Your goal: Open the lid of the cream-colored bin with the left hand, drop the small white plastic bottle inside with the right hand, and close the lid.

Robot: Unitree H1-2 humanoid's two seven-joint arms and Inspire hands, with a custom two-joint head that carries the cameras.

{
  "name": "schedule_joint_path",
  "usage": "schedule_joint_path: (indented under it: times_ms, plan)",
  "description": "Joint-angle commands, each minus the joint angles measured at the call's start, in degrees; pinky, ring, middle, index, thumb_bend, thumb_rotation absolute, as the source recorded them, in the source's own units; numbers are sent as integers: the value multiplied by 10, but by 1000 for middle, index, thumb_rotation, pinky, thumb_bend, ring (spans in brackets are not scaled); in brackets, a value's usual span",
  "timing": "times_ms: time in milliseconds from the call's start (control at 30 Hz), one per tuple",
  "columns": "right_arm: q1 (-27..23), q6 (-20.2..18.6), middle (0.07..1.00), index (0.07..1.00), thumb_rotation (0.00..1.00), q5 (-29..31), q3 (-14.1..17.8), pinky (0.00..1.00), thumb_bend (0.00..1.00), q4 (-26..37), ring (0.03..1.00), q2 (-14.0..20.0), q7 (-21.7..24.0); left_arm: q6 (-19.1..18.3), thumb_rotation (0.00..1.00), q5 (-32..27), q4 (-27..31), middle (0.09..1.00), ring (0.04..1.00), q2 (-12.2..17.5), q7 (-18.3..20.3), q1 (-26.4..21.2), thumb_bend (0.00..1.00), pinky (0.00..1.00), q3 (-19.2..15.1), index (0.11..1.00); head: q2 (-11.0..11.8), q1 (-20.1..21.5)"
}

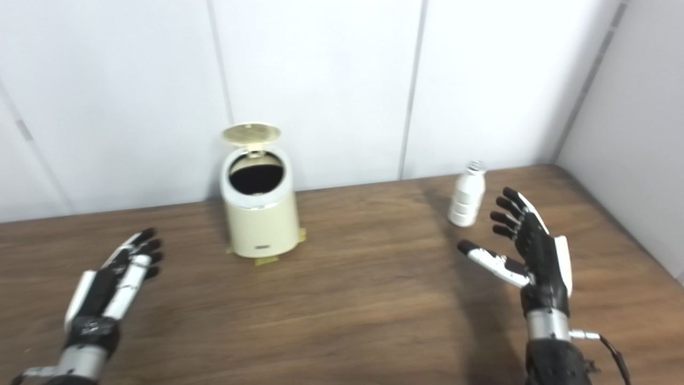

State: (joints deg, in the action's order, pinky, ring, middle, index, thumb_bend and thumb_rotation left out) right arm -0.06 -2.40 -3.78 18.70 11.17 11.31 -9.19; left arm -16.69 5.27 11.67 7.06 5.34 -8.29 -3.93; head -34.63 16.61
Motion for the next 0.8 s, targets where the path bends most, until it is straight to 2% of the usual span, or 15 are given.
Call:
schedule_joint_path:
  times_ms: [0, 100, 167, 300, 367, 400, 467, 533, 567, 633, 700, 767]
  plan:
    - [-21, -2, 855, 859, 295, -12, 3, 781, 833, 17, 792, 15, -7, 18, 677, -16, 1, 880, 851, 6, -2, -28, 303, 836, -7, 917, 0, 8]
    - [-31, -10, 902, 892, 299, -14, 4, 760, 881, 9, 854, 26, -5, 22, 638, -29, -6, 884, 852, 13, 1, -31, 293, 836, -12, 918, 0, 18]
    - [-46, -24, 908, 907, 270, -35, 3, 720, 902, 3, 858, 37, -11, 24, 628, -36, -7, 886, 857, 18, 1, -31, 289, 842, -16, 919, 0, 30]
    - [-72, -47, 902, 897, 214, -52, -1, 841, 922, -2, 875, 48, -14, 25, 617, -43, -14, 884, 856, 28, 0, -34, 294, 832, -21, 920, 5, 47]
    - [-91, -73, 934, 909, 188, -64, -5, 838, 917, -5, 910, 58, -12, 26, 639, -47, -17, 887, 860, 33, 2, -35, 291, 843, -24, 927, 10, 61]
    - [-99, -85, 942, 918, 203, -70, -7, 811, 925, -9, 911, 65, -10, 27, 640, -50, -18, 887, 861, 35, 4, -35, 278, 845, -24, 931, 11, 62]
    - [-115, -89, 949, 937, 225, -83, -12, 684, 945, -27, 875, 85, -6, 28, 630, -58, -18, 892, 866, 38, 7, -35, 253, 848, -25, 937, 12, 68]
    - [-131, -95, 952, 949, 238, -98, -19, 699, 957, -49, 895, 103, -4, 26, 619, -60, -14, 893, 866, 39, 6, -34, 237, 848, -23, 940, 11, 72]
    - [-139, -104, 945, 949, 277, -108, -23, 651, 981, -59, 875, 112, -5, 26, 608, -59, -12, 890, 863, 41, 6, -33, 225, 845, -21, 939, 11, 74]
    - [-153, -115, 939, 949, 297, -120, -30, 670, 986, -80, 878, 126, -3, 21, 599, -53, -5, 884, 858, 44, 6, -31, 215, 840, -17, 937, 10, 76]
    - [-166, -109, 926, 939, 285, -124, -40, 726, 983, -106, 885, 145, 6, 14, 604, -53, 2, 879, 854, 46, 5, -29, 213, 843, -16, 935, 9, 77]
    - [-178, -112, 912, 928, 271, -125, -48, 712, 996, -125, 878, 159, 15, 9, 601, -55, 7, 878, 854, 47, 7, -27, 209, 856, -16, 935, 8, 76]
